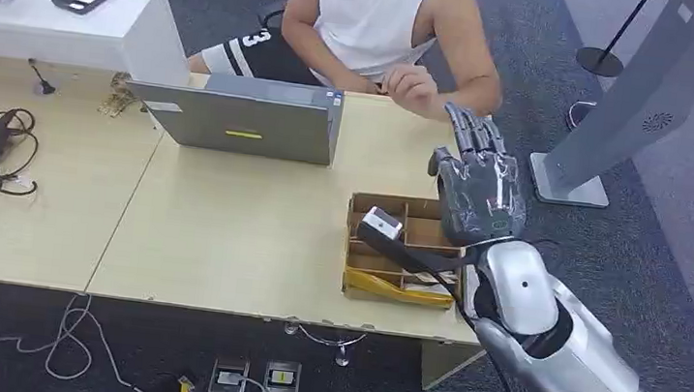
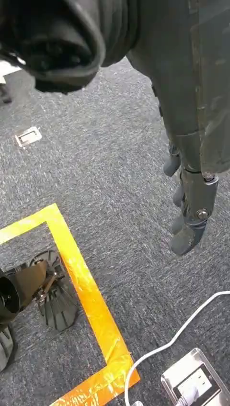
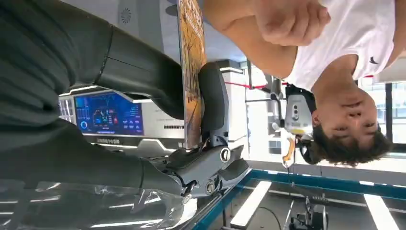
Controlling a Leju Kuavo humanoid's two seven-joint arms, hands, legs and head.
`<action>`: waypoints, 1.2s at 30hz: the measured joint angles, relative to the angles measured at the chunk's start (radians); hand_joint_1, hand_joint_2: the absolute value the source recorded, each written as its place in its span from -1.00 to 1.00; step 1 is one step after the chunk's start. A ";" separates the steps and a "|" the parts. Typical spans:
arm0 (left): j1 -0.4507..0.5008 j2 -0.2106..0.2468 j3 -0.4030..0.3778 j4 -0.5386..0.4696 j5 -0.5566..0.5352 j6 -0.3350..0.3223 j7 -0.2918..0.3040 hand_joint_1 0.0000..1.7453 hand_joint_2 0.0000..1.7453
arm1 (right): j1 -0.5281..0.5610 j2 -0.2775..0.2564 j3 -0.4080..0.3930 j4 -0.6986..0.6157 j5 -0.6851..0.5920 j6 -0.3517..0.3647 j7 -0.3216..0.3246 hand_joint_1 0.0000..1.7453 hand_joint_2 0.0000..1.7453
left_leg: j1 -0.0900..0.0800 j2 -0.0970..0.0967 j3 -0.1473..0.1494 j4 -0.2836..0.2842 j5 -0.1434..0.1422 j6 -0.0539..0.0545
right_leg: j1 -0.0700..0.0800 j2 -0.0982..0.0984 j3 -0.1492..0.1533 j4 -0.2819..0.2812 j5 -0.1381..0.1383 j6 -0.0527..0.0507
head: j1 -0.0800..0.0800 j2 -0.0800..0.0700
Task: Pass the card to the sensor for recognition and then transmit it.
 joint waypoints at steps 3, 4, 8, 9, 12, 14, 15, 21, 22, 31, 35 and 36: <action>0.000 0.000 0.000 -0.002 -0.005 0.000 0.002 -1.00 -1.00 | -0.001 0.000 0.000 0.006 -0.004 0.001 0.000 1.00 1.00 | 0.000 0.000 0.000 0.000 0.000 0.000 | 0.000 0.000 0.000 0.000 0.000 0.000 | 0.000 0.000; 0.001 0.000 0.000 -0.002 -0.006 0.000 0.002 -1.00 -1.00 | -0.001 0.000 0.000 0.008 -0.006 0.001 0.001 1.00 1.00 | 0.000 0.000 0.000 0.000 0.000 0.000 | 0.000 0.000 0.000 0.000 0.000 0.000 | 0.000 0.000; 0.002 0.001 0.001 -0.002 -0.008 0.000 0.003 -1.00 -1.00 | -0.001 0.000 0.000 0.013 -0.015 0.001 0.002 1.00 1.00 | 0.000 0.000 0.000 0.000 0.000 0.000 | 0.000 0.000 0.000 0.000 0.000 0.000 | 0.000 0.000; 0.003 0.002 0.001 -0.002 -0.008 0.000 0.003 -1.00 -1.00 | 0.000 0.000 0.000 0.015 -0.016 0.001 0.002 1.00 1.00 | 0.000 0.000 0.000 0.000 0.000 0.000 | 0.000 0.000 0.000 0.000 0.000 0.000 | 0.000 0.000; 0.005 0.002 0.002 -0.002 -0.008 0.000 0.003 -1.00 -1.00 | 0.000 0.000 0.000 0.016 -0.021 0.000 0.002 1.00 1.00 | 0.000 0.001 0.000 0.000 0.000 0.000 | 0.000 0.000 0.000 0.000 0.000 0.000 | 0.000 0.000; 0.007 0.002 0.003 -0.002 -0.008 0.000 0.003 -1.00 -1.00 | 0.003 0.000 0.000 0.016 -0.024 -0.001 0.002 1.00 1.00 | 0.000 0.001 0.001 0.000 0.000 0.000 | 0.000 0.001 0.000 0.000 0.000 0.000 | 0.000 0.000; 0.007 0.002 0.004 -0.002 -0.008 0.000 0.003 -1.00 -1.00 | 0.006 -0.001 -0.001 0.016 -0.026 -0.003 0.002 1.00 1.00 | 0.000 0.001 0.001 0.000 0.000 0.000 | 0.000 0.001 0.000 0.000 0.000 0.000 | 0.000 0.000; 0.017 0.003 0.006 -0.010 -0.008 0.000 0.003 -1.00 -1.00 | 0.031 -0.017 -0.023 0.008 -0.058 -0.027 0.005 1.00 1.00 | 0.000 0.002 0.001 0.000 0.000 0.000 | 0.000 0.002 0.000 0.000 0.000 0.000 | 0.000 0.000; 0.021 0.005 0.007 -0.011 -0.008 0.000 0.003 -1.00 -1.00 | 0.038 -0.026 -0.028 0.003 -0.066 -0.032 0.005 1.00 1.00 | 0.000 0.002 0.001 0.000 0.000 0.000 | 0.000 0.002 0.000 0.000 0.000 0.000 | 0.000 0.000; 0.033 0.010 0.008 -0.019 -0.006 0.000 0.003 -1.00 -1.00 | 0.084 -0.067 -0.077 -0.023 -0.118 -0.065 0.015 1.00 1.00 | 0.000 0.002 0.002 0.000 0.000 0.000 | 0.000 0.002 0.000 0.000 0.000 0.000 | 0.000 0.000; 0.040 0.013 0.010 -0.021 -0.002 0.000 0.002 -1.00 -1.00 | 0.110 -0.094 -0.110 -0.034 -0.145 -0.087 0.023 1.00 1.00 | 0.000 0.003 0.002 0.000 -0.001 0.000 | 0.000 0.002 0.000 -0.001 0.000 0.000 | 0.000 0.000; 0.063 0.023 0.020 -0.026 0.000 0.000 0.003 -1.00 -1.00 | 0.191 -0.150 -0.188 -0.045 -0.197 -0.141 0.012 1.00 1.00 | 0.000 0.003 0.001 0.000 -0.001 0.000 | 0.000 0.002 0.000 -0.001 0.000 0.000 | 0.000 0.000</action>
